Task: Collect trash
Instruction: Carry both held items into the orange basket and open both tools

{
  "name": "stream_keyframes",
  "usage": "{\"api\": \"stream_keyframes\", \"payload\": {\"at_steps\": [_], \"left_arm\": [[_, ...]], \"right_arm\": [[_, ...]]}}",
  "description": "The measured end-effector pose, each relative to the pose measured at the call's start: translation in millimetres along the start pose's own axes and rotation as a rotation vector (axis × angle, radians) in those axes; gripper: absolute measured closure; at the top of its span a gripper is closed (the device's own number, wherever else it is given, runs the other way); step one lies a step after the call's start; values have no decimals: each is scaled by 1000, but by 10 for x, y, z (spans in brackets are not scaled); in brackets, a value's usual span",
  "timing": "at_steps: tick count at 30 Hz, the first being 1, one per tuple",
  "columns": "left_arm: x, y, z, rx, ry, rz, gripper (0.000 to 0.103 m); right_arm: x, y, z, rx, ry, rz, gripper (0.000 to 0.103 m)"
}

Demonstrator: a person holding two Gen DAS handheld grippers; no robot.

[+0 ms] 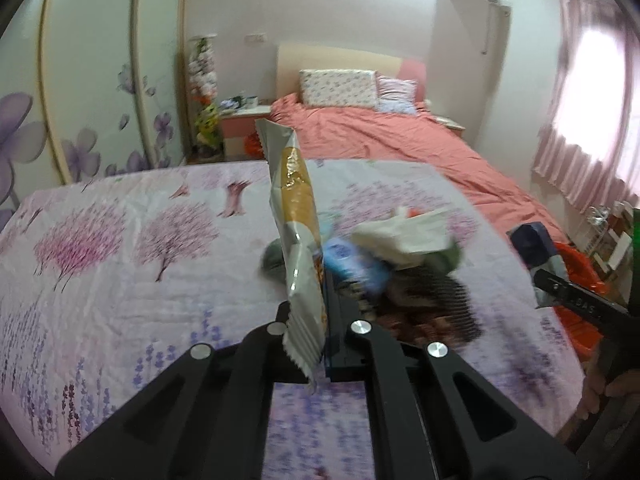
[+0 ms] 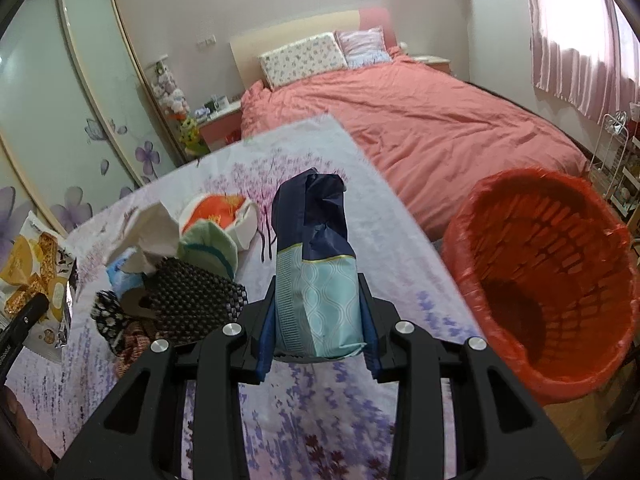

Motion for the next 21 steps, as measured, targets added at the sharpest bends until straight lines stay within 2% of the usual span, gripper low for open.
{"api": "stream_keyframes", "payload": {"at_steps": [13,21], "left_arm": [[274,-1282,-205,-146,-63,247,99],[33,-2267,-207,-216,-15,428,99]], "right_arm": [[539,-565,-117,-54,-144,50,67],[645,-1173,-193,-139,-202,122,67]]}}
Point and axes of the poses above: each gripper's, at about its wrist camera, not at the fingertips, and x roughly against the way its jaws point, y to its left, z to its underside, the point moved 2 cm from there along -x, roughly the way its jaws point, and after that the axes turned 3 degrees about -x, right-handed, at the moved point
